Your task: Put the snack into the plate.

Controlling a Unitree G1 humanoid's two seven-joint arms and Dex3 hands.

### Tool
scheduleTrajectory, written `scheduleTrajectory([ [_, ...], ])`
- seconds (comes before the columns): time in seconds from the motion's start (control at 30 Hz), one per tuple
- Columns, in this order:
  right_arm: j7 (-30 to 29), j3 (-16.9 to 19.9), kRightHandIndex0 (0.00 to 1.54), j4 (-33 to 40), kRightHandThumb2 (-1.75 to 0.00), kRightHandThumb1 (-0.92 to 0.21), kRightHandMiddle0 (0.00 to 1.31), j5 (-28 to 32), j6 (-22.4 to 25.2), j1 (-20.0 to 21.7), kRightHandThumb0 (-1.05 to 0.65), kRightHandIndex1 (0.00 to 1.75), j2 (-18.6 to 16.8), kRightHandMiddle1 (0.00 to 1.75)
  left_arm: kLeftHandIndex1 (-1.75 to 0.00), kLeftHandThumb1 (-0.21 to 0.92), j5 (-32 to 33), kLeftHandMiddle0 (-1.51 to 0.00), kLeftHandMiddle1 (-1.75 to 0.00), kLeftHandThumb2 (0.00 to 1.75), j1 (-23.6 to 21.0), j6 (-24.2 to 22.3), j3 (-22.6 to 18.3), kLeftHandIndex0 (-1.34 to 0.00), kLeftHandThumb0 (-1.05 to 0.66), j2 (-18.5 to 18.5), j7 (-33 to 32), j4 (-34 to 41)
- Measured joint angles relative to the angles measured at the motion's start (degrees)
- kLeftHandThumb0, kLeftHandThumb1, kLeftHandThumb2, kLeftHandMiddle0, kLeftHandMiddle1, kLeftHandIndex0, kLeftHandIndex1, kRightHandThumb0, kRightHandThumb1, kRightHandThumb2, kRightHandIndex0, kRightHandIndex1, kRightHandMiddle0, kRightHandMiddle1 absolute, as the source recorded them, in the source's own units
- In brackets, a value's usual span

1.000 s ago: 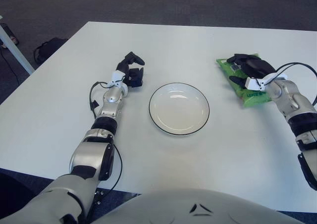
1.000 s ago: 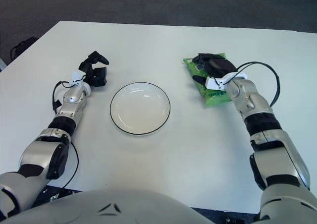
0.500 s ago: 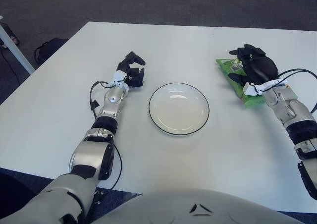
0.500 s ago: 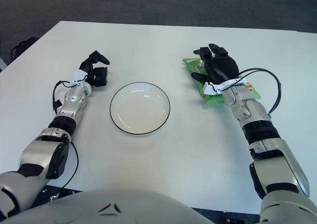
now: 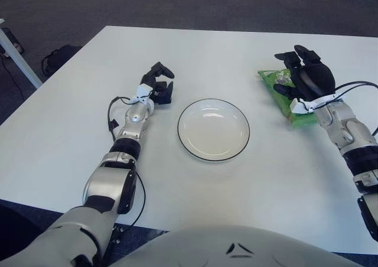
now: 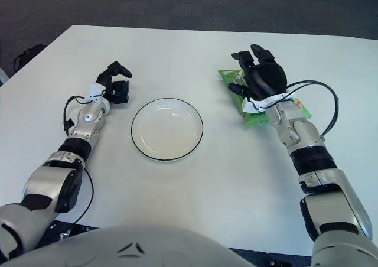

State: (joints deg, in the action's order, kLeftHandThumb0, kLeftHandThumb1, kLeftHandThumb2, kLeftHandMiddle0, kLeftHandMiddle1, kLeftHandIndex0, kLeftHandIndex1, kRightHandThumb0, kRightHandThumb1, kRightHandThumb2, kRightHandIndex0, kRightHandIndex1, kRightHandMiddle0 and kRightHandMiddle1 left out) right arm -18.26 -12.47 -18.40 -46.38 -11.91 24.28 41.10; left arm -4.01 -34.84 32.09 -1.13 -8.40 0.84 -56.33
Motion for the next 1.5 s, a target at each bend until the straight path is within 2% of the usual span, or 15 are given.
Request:
scheduleTrajectory([
  [0.17,2.8,2.52,0.06,6.93,-1.14,-0.92,0.0,-0.21,6.11,-2.46,-0.85,0.04,-0.05,0.44,-1.75,0.4,-0.61,-1.21,-1.75,1.22,-0.12,0.2,0.08,-0.55,-0.45,-0.18,-0.48,-0.25],
  [0.27,6.48,3.67,0.05,11.29,-1.15,-0.92,0.0,-0.34,10.87,-3.33,-0.88,0.02,-0.38,0.4,-1.75,0.39,-0.71,-1.21,-1.75,1.22,-0.16,0.25,0.08,-0.55,-0.46,-0.21,-0.47,-0.38],
  [0.5,22.46,4.49,0.02,21.88,-1.16,-0.92,0.0,-2.85,27.64,-4.0,-0.93,0.01,-2.48,0.35,-1.75,0.4,-0.72,-1.22,-1.75,1.21,-0.34,0.25,0.06,-0.55,-0.45,-0.31,-0.45,-0.67],
  [0.67,31.68,4.05,0.0,26.23,-1.17,-0.92,0.0,-5.76,35.19,-4.09,-0.97,0.0,-2.69,0.35,-1.75,0.4,-0.72,-1.22,-1.75,1.21,-0.38,0.26,0.02,-0.55,-0.45,-0.35,-0.44,-0.73],
  [0.83,41.81,2.2,0.0,29.52,-1.19,-0.92,0.0,-11.25,41.38,-3.93,-1.0,0.0,-2.44,0.31,-1.75,0.4,-0.7,-1.21,-1.75,1.21,-0.39,0.26,-0.06,-0.54,-0.45,-0.4,-0.34,-0.79],
  [1.07,50.69,-0.36,0.0,30.29,-1.21,-0.92,0.0,-18.85,44.27,-3.33,-1.01,0.0,-1.84,0.22,-1.75,0.41,-0.62,-1.21,-1.75,1.2,-0.4,0.31,-0.23,-0.54,-0.45,-0.42,-0.1,-0.9],
  [1.3,55.37,-1.39,0.02,30.29,-1.21,-0.92,0.0,-25.57,44.23,-2.34,-1.03,0.01,-1.7,0.15,-1.75,0.43,-0.55,-1.2,-1.75,1.18,-0.48,0.32,-0.27,-0.52,-0.44,-0.53,0.2,-1.03],
  [1.37,56.15,-1.53,0.07,30.23,-1.21,-0.92,0.0,-27.08,44.01,-2.18,-1.04,0.04,-1.7,0.12,-1.75,0.43,-0.47,-1.2,-1.75,1.17,-0.49,0.32,-0.31,-0.52,-0.44,-0.55,0.47,-1.06],
  [1.4,56.39,-1.57,0.08,30.15,-1.21,-0.92,0.0,-27.52,43.9,-2.1,-1.04,0.09,-1.7,0.11,-1.75,0.44,-0.41,-1.2,-1.75,1.17,-0.5,0.32,-0.36,-0.52,-0.44,-0.55,0.6,-1.09],
  [1.47,56.82,-1.61,0.04,29.84,-1.2,-0.92,0.0,-28.38,43.48,-1.93,-1.04,0.37,-1.7,0.09,-1.75,0.44,-0.08,-1.21,-1.75,1.16,-0.5,0.32,-0.54,-0.51,-0.44,-0.56,0.98,-1.19],
  [1.5,56.88,-1.61,0.03,29.64,-1.2,-0.92,0.0,-28.71,43.19,-1.86,-1.04,0.42,-1.7,0.09,-1.75,0.44,0.18,-1.21,-1.75,1.16,-0.51,0.32,-0.65,-0.51,-0.44,-0.56,1.2,-1.23],
])
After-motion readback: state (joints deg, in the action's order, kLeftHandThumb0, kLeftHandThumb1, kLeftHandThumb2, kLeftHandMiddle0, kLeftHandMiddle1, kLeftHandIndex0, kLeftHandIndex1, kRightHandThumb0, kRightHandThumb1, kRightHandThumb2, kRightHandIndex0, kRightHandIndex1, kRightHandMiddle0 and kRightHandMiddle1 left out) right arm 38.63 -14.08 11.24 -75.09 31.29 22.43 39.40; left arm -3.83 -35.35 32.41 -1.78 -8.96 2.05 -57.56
